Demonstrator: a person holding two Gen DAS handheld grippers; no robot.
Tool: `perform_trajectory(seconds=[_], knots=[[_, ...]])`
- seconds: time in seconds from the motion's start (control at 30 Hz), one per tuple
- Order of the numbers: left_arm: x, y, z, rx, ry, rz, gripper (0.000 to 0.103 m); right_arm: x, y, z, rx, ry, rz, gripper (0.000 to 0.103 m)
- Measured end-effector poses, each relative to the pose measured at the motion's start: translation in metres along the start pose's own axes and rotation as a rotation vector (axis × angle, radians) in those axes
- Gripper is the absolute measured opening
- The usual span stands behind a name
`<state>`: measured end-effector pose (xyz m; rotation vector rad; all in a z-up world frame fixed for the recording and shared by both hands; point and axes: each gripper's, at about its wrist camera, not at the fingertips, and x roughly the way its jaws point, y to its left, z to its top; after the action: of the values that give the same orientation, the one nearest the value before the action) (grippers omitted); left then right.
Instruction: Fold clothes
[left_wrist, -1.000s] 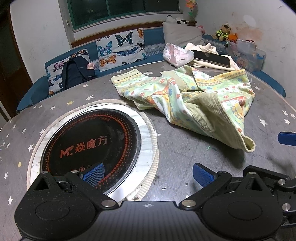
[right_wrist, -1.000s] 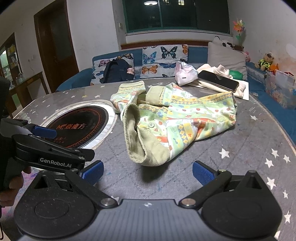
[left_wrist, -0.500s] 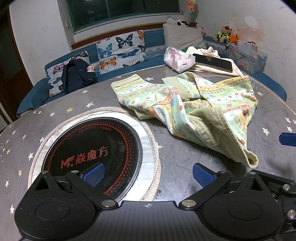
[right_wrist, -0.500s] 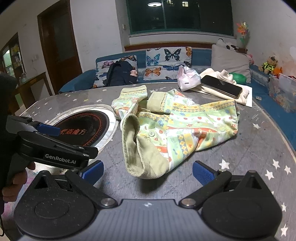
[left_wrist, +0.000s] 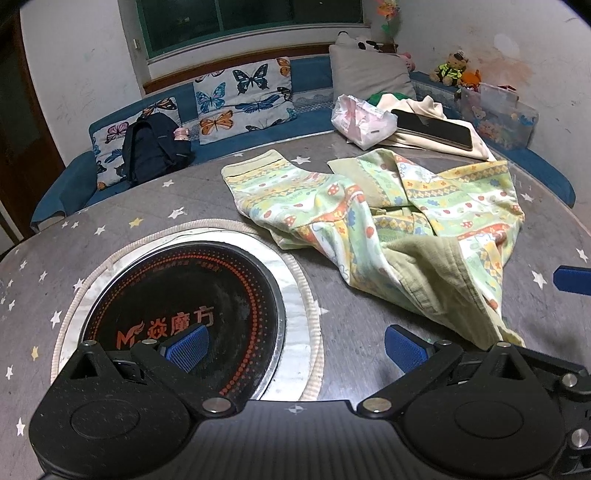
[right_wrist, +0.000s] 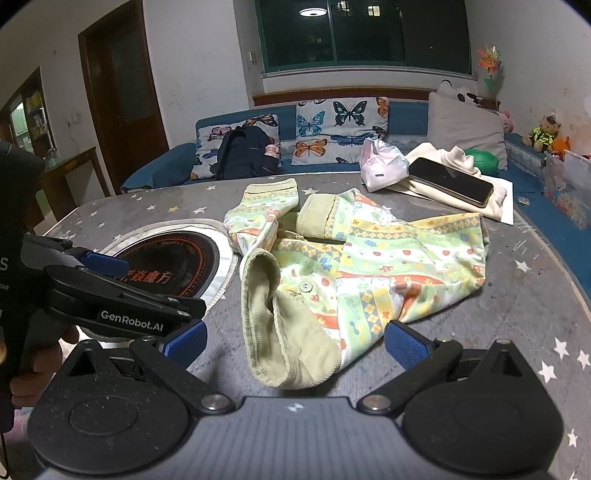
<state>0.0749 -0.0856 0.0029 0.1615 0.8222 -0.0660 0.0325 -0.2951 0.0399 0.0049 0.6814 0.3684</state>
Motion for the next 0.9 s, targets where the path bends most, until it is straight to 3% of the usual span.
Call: perform_trajectory(seconds=[0.23, 0.63, 0.83, 0.9], knots=[[0.005, 0.008, 0.013, -0.022, -0.004, 0.004, 0.103, 0.008, 0.001, 0.01, -0.017, -0.009, 0.016, 0.101], [0.004, 0.023, 0.041, -0.054, -0.043, 0.022, 0.103, 0.042, 0.009, 0.025, -0.064, 0.016, 0.071, 0.082], [0.008, 0.024, 0.048, -0.041, -0.049, 0.023, 0.103, 0.06, 0.017, 0.026, -0.113, 0.042, 0.132, 0.053], [0.009, 0.023, 0.049, -0.034, -0.05, 0.019, 0.103, 0.061, 0.019, 0.026, -0.118, 0.047, 0.162, 0.033]])
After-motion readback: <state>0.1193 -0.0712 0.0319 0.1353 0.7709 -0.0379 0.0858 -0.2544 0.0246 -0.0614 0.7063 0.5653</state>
